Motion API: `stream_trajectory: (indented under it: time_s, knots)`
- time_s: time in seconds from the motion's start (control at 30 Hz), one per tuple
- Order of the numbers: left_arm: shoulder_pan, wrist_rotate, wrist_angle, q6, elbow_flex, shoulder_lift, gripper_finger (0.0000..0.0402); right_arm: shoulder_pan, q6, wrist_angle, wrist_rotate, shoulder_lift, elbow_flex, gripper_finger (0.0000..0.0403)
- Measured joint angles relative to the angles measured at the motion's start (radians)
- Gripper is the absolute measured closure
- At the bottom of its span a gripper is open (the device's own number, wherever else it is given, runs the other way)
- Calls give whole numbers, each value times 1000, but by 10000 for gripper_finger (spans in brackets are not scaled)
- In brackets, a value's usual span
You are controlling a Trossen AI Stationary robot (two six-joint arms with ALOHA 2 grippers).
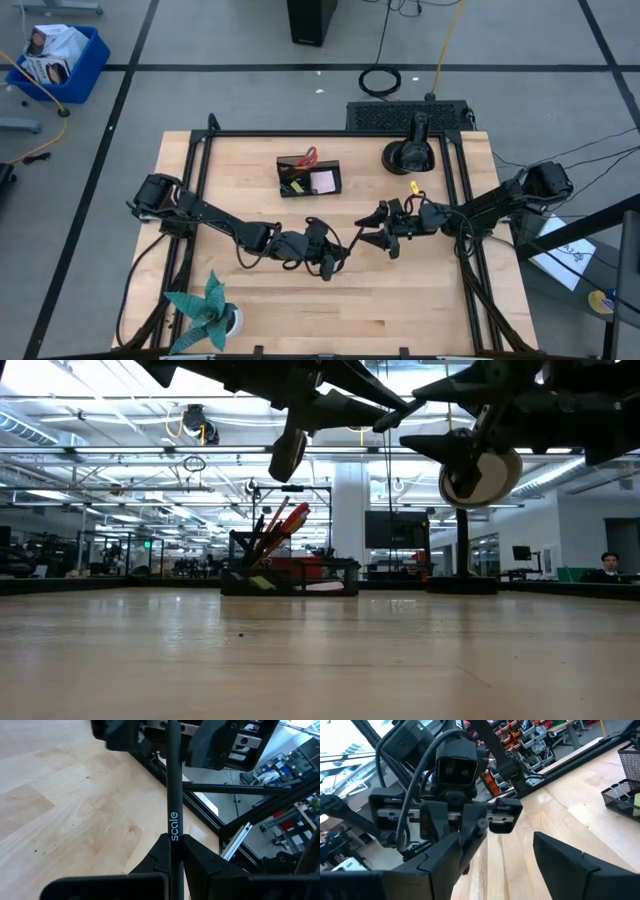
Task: Pick and place office supplies into organizer
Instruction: Put the black pen into the black desk organizer
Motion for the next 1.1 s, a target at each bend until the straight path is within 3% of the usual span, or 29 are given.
stream_trajectory:
  time_s: [0.47,1.1]
  knots:
    - [0,4,-2,0,0,0,376,-2,-4,24,-35,126,74,181]
    - [-4,-7,-3,12,0,1,375,-1,-43,81,-122,123,73,375]
